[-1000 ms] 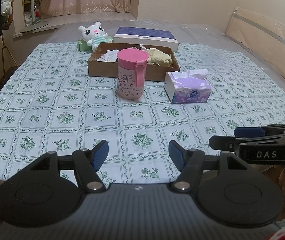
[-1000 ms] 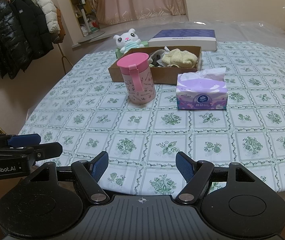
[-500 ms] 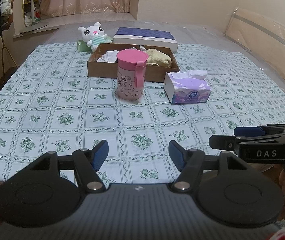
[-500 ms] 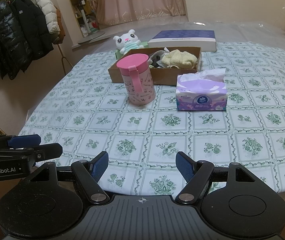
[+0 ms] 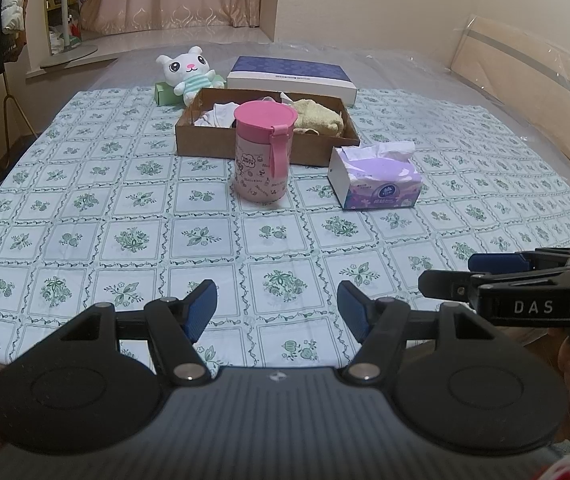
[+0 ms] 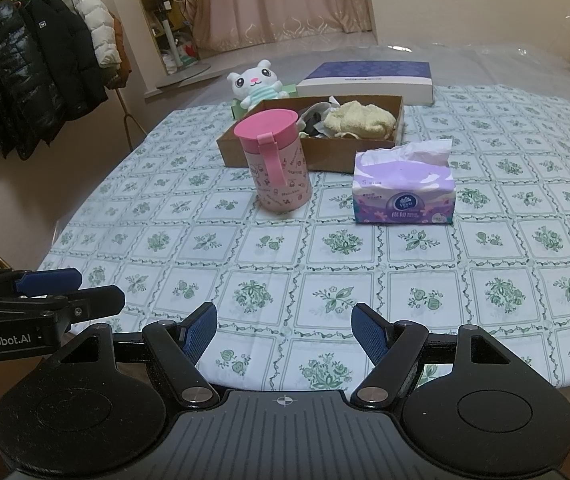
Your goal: Organize soft objects
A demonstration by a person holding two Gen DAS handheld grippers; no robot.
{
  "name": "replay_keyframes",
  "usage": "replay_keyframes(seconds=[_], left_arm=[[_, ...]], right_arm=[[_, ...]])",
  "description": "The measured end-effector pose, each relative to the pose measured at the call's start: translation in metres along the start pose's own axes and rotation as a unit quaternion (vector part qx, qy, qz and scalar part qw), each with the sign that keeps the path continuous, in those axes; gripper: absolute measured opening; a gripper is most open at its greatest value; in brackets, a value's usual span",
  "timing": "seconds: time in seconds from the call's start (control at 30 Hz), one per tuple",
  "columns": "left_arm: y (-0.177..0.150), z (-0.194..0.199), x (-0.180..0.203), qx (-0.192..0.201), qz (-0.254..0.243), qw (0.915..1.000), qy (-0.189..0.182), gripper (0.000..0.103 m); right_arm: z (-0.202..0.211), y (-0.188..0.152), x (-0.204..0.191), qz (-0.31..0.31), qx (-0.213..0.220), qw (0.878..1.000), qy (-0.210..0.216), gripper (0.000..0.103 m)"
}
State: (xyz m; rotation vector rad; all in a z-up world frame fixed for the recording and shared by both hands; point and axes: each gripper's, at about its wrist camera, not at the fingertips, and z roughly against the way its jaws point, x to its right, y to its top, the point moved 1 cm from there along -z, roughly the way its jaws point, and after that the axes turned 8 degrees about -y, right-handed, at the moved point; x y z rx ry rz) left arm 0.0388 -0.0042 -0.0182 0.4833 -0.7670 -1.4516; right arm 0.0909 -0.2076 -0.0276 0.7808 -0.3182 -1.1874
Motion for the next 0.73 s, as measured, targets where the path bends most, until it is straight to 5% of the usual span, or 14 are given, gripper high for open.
replay_keyframes(seconds=[0.73], left_arm=[[0.0039, -0.0012, -0.0048, 0.0, 0.002, 1.0, -0.001, 0.064]], right_arm=[[-0.001, 0.0057, -0.0025, 0.0, -0.001, 1.0, 0.0, 0.074]])
